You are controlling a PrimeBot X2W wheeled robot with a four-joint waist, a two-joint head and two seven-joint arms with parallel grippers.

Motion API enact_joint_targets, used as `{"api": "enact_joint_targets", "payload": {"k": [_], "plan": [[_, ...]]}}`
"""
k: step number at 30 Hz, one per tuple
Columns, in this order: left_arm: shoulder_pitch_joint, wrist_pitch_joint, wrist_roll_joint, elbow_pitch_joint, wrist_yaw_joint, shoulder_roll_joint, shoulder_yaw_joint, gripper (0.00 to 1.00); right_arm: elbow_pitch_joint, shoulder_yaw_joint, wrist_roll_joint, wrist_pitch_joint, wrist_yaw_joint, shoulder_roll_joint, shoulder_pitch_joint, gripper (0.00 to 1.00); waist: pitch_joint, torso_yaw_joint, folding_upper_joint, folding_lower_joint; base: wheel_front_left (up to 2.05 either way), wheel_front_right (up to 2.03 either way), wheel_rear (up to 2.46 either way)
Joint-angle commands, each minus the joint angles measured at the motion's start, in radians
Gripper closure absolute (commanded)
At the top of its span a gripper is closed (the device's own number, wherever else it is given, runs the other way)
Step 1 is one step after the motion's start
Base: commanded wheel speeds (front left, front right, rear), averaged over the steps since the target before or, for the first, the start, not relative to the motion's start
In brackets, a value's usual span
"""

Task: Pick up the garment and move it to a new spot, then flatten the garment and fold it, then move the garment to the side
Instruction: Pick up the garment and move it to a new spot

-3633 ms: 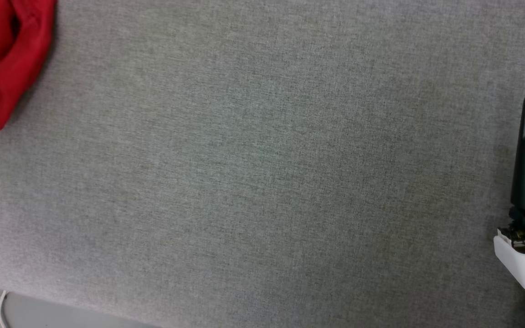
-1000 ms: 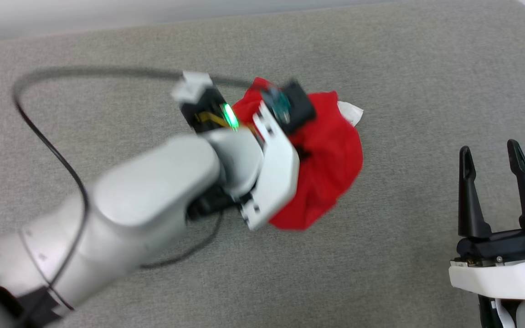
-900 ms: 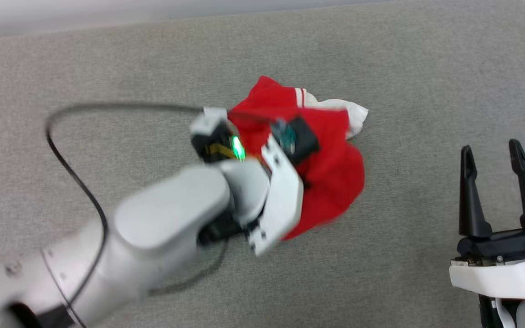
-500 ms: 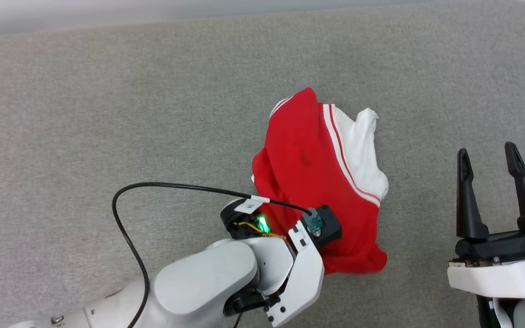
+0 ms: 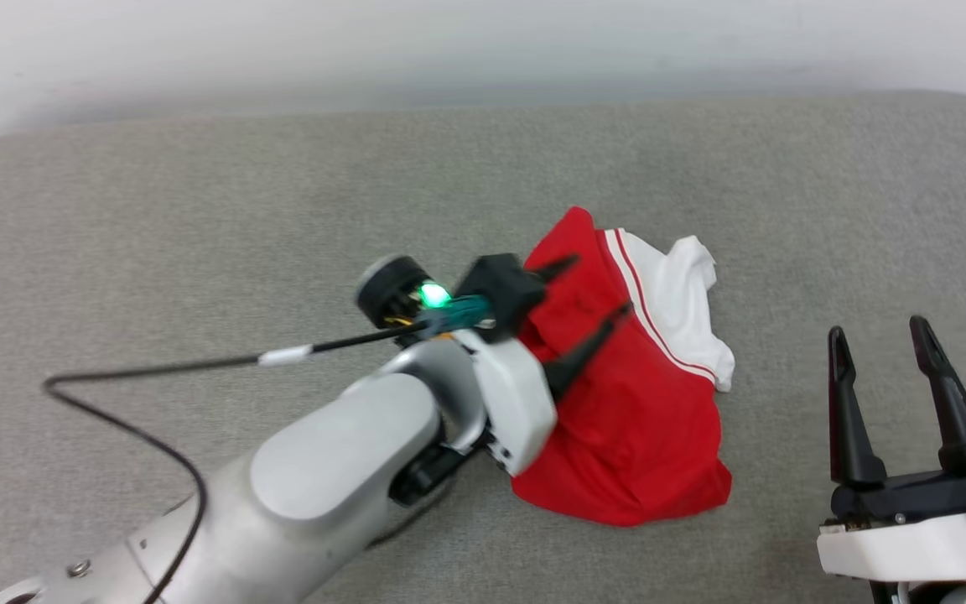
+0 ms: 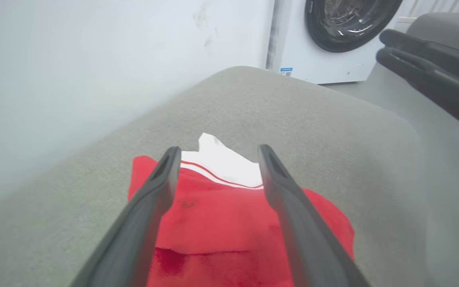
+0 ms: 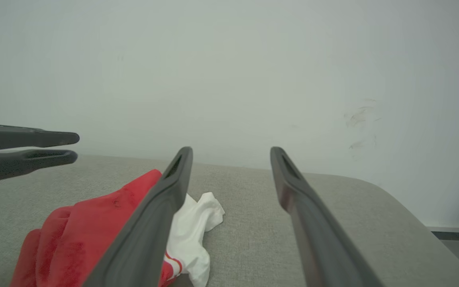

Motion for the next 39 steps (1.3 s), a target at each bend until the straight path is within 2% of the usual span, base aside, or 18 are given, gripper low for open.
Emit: {"api": "enact_joint_targets", "payload": {"k": [1, 3, 4, 8, 10, 13, 17, 21, 23, 26, 31, 39], "plan": [[0.029, -0.069, 0.036, 0.027, 0.050, 0.010, 0.017, 0.00, 0.006, 0.000, -0.003, -0.002, -0.001, 0.003, 0.014, 0.00, -0.020, 0.019, -0.0001, 0.0001, 0.00, 0.00, 0.00], [0.049, -0.152, 0.057, 0.053, 0.106, 0.010, 0.048, 0.00, 0.007, -0.002, -0.004, -0.002, -0.001, 0.003, 0.019, 0.00, -0.028, 0.029, -0.0001, 0.0001, 0.00, 0.00, 0.00], [0.049, -0.152, 0.057, 0.053, 0.106, 0.010, 0.048, 0.00, 0.007, -0.002, -0.004, -0.002, -0.001, 0.003, 0.019, 0.00, -0.028, 0.029, -0.0001, 0.0001, 0.00, 0.00, 0.00], [0.100, -0.227, 0.106, 0.090, 0.220, 0.025, 0.113, 0.00, 0.011, -0.004, -0.004, -0.002, -0.001, 0.003, 0.030, 0.00, -0.040, 0.045, -0.0001, 0.0001, 0.00, 0.00, 0.00], [0.133, -0.237, 0.126, 0.084, 0.274, 0.030, 0.168, 0.00, 0.012, -0.006, -0.002, -0.002, -0.001, 0.003, 0.032, 0.00, -0.044, 0.050, -0.0001, 0.0001, 0.00, 0.00, 0.00], [0.216, -0.238, 0.198, 0.007, 0.349, 0.038, 0.309, 0.00, 0.014, -0.006, 0.002, -0.002, -0.001, 0.002, 0.037, 0.00, -0.048, 0.056, -0.0001, 0.0001, 0.00, 0.00, 0.00], [0.350, -0.237, 0.306, -0.079, 0.399, 0.047, 0.479, 0.00, 0.016, -0.004, 0.006, -0.002, -0.001, 0.003, 0.038, 0.00, -0.054, 0.058, -0.0001, 0.0001, 0.00, 0.00, 0.00], [0.487, -0.237, 0.412, -0.137, 0.446, 0.031, 0.622, 0.00, 0.020, -0.003, 0.014, -0.002, -0.001, 0.002, 0.046, 0.00, -0.061, 0.057, -0.0001, 0.0001, 0.00, 0.00, 0.00], [0.548, -0.237, 0.454, -0.160, 0.444, 0.019, 0.680, 0.00, 0.024, -0.007, 0.025, -0.002, -0.001, 0.002, 0.047, 0.00, -0.063, 0.055, -0.0001, 0.0001, 0.00, 0.00, 0.00], [0.624, -0.237, 0.504, -0.194, 0.419, -0.009, 0.749, 0.00, 0.032, -0.011, 0.039, -0.002, -0.001, 0.002, 0.052, 0.00, -0.069, 0.051, -0.0001, 0.0001, 0.00, 0.00, 0.00], [0.724, -0.237, 0.573, -0.239, 0.354, -0.064, 0.827, 0.00, 0.049, -0.022, 0.074, -0.002, -0.001, 0.002, 0.060, 0.00, -0.079, 0.044, -0.0001, 0.0001, 0.00, 0.00, 0.00], [0.823, -0.237, 0.645, -0.248, 0.246, -0.147, 0.900, 0.00, 0.073, -0.025, 0.115, -0.002, -0.001, 0.003, 0.086, 0.00, -0.103, 0.036, -0.0001, 0.0001, 0.00, 0.00, 0.00]]}}
